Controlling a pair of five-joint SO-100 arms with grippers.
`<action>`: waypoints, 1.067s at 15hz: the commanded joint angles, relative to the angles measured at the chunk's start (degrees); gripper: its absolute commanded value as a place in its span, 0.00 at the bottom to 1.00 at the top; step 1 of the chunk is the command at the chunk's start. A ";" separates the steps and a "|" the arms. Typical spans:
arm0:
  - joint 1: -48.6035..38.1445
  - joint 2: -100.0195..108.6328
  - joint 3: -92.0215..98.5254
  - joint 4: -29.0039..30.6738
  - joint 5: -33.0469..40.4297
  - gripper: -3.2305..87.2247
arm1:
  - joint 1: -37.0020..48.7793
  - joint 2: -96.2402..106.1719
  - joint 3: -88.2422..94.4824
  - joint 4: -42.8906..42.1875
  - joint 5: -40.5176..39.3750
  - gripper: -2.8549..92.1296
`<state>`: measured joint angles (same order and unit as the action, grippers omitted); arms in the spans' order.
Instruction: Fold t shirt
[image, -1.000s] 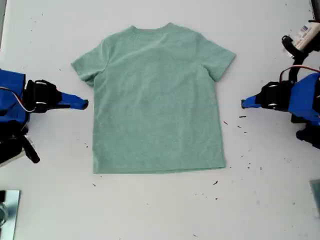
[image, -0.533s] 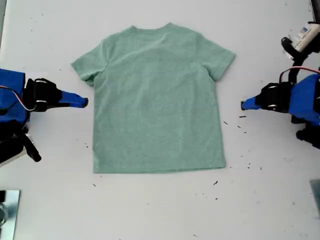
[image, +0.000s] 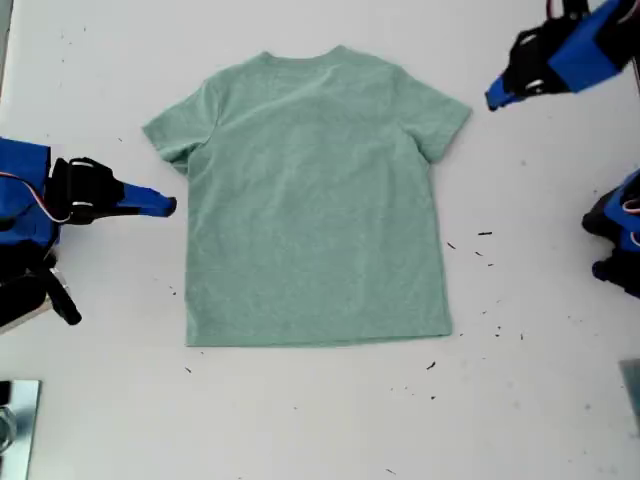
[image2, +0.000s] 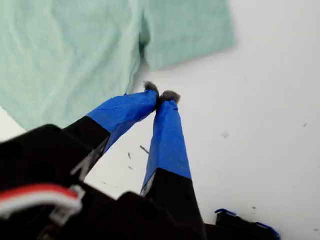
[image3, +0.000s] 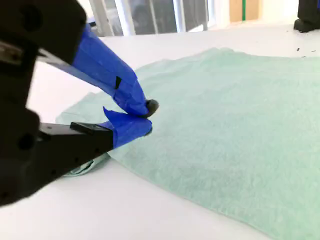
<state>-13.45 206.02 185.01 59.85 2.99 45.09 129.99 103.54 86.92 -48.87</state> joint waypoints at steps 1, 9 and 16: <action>1.32 0.62 0.00 0.09 -0.88 0.03 | 2.46 -6.86 -10.99 -0.18 -4.75 0.12; 1.41 0.62 0.09 0.09 -0.53 0.03 | 9.14 -26.19 7.82 -31.55 -15.12 0.31; 1.32 0.53 0.26 -0.09 -0.09 0.03 | 12.83 -31.03 -2.99 -13.89 -18.37 0.02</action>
<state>-12.74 206.02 185.01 59.85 2.99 56.95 94.66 106.08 58.62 -66.01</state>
